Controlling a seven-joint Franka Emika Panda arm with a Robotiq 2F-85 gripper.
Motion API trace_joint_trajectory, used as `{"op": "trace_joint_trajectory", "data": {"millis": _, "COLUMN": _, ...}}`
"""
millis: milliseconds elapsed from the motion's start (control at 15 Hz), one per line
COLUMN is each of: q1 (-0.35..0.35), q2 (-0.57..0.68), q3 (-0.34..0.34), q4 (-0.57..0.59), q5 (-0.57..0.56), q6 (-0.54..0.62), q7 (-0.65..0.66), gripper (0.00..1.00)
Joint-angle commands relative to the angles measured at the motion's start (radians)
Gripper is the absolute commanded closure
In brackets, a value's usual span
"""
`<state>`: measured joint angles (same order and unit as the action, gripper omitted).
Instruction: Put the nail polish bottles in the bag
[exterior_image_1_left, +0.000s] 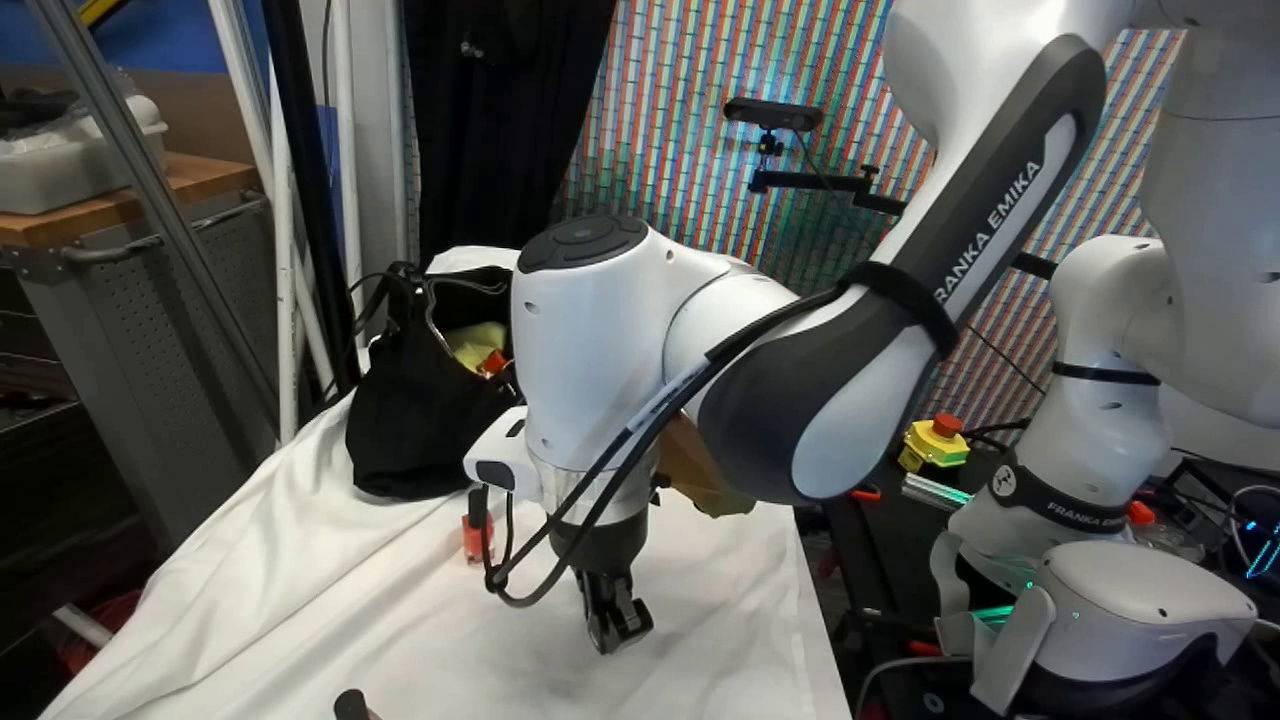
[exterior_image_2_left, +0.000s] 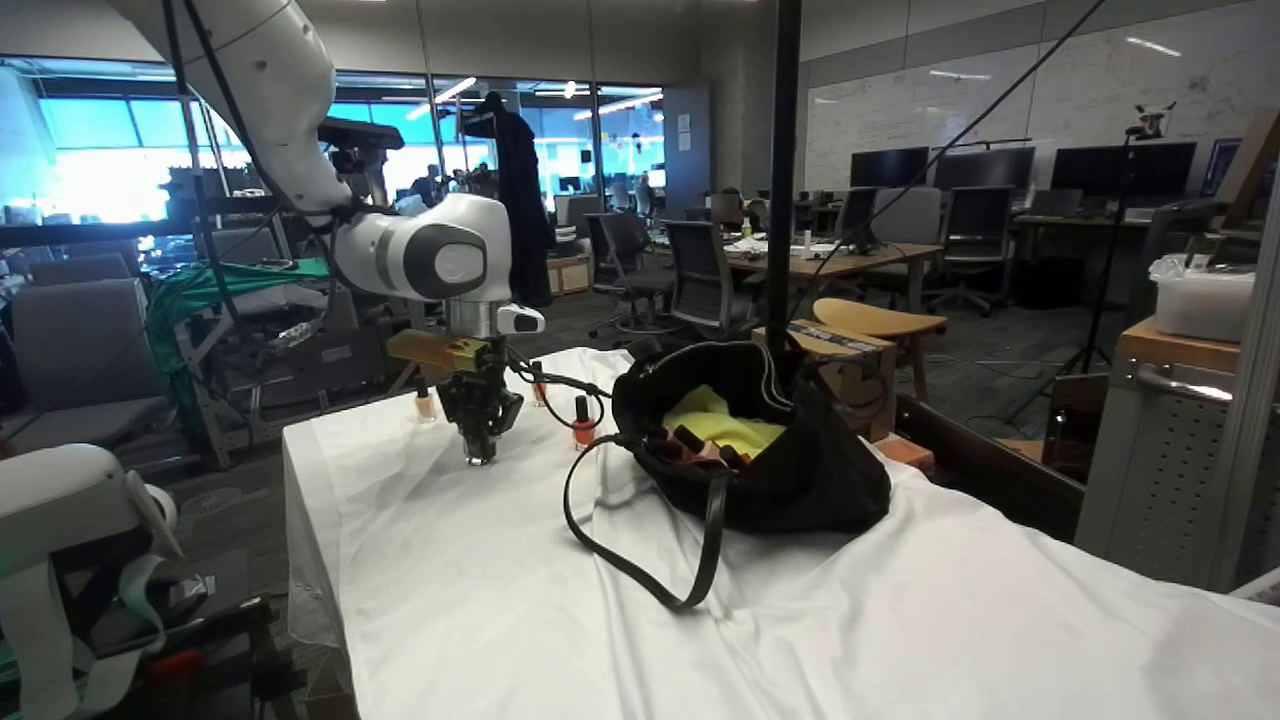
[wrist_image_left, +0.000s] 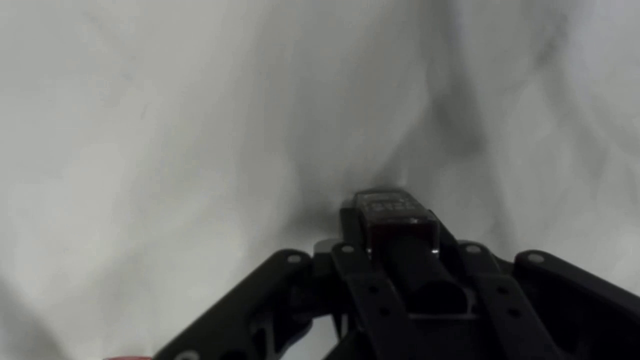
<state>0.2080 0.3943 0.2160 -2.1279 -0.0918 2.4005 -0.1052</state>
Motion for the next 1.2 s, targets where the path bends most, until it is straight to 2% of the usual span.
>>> {"op": "trace_joint_trajectory", "data": {"millis": 0, "q1": 0.021, "q2": -0.039, "q3": -0.045, "q4": -0.004, "q5": -0.067, "q6": -0.058, "q7": 0.051, "gripper": 0.79}}
{"op": "trace_joint_trajectory", "data": {"millis": 533, "q1": -0.025, "q2": -0.185, "q3": -0.126, "q4": -0.038, "q5": -0.155, "q6": -0.053, "q7": 0.098, "gripper": 0.79}}
{"op": "trace_joint_trajectory", "data": {"millis": 800, "q1": -0.060, "q2": -0.250, "q3": -0.170, "q4": -0.038, "q5": -0.201, "q6": 0.002, "q7": 0.169, "gripper": 0.80}}
{"op": "trace_joint_trajectory", "data": {"millis": 1133, "q1": -0.104, "q2": -0.259, "q3": -0.215, "q4": -0.004, "q5": -0.252, "q6": 0.090, "q7": 0.282, "gripper": 0.80}}
